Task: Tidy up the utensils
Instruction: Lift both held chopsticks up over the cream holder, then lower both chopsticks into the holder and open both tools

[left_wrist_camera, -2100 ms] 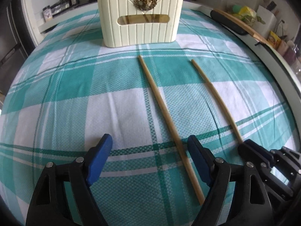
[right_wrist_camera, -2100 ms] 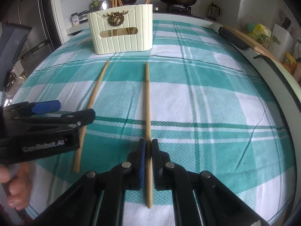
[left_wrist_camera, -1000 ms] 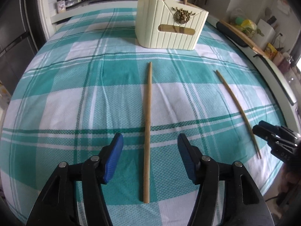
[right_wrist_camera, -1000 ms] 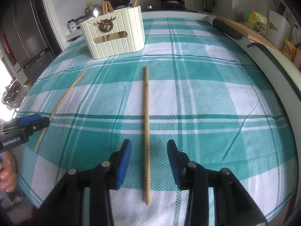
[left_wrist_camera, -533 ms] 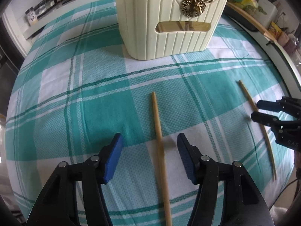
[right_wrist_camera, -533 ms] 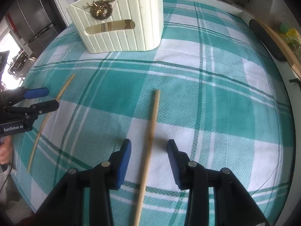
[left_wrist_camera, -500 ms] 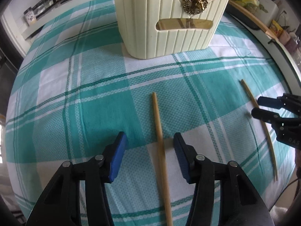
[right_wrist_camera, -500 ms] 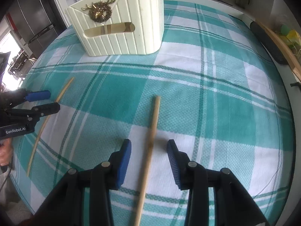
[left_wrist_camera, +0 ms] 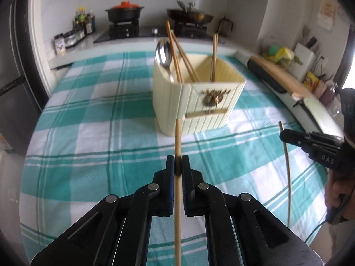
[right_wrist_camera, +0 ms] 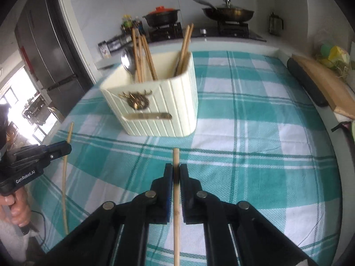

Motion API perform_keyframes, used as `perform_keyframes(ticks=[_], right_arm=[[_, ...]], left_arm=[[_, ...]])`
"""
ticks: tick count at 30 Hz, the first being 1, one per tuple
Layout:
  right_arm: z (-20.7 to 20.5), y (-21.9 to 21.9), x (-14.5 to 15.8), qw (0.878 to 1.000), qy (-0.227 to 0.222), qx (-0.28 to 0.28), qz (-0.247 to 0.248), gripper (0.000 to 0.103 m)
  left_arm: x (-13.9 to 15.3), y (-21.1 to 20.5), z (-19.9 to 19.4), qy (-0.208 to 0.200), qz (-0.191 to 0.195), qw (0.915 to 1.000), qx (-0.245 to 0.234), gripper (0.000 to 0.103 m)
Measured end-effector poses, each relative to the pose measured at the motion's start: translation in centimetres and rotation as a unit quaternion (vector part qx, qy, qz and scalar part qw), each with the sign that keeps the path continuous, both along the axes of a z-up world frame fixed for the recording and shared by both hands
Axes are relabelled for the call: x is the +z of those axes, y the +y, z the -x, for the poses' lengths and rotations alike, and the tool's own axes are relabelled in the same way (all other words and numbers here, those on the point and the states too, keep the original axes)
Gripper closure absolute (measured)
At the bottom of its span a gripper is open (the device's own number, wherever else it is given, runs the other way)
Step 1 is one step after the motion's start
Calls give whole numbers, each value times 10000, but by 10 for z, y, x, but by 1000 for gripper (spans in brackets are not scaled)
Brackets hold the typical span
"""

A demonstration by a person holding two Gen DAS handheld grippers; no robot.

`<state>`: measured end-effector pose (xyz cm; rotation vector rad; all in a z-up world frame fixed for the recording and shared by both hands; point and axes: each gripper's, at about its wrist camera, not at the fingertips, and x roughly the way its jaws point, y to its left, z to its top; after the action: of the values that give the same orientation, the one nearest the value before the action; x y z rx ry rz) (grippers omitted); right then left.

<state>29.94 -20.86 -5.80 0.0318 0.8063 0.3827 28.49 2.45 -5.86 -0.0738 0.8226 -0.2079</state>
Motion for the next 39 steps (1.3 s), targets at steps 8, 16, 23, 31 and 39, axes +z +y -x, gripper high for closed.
perform_keyframes(ticks=[8, 16, 23, 31, 39], right_arm=[[73, -3, 76, 9877, -1548, -20, -212, 97], [81, 8, 101, 9749, -2202, -127, -314, 97], [49, 17, 151, 9600, -2771, -133, -377, 97], [-38, 40, 187, 9489, -3125, -254, -347, 97], [-144, 67, 123, 9865, -1628, 61, -156, 97]], left_arm=[[70, 15, 53, -1043, 562, 9929, 105, 99], [87, 16, 54, -1271, 673, 9895, 162, 99], [138, 21, 35, -1695, 663, 9830, 235, 99], [182, 19, -42, -2116, 515, 9746, 533, 99], [122, 4, -136, -1018, 362, 9926, 562, 99]])
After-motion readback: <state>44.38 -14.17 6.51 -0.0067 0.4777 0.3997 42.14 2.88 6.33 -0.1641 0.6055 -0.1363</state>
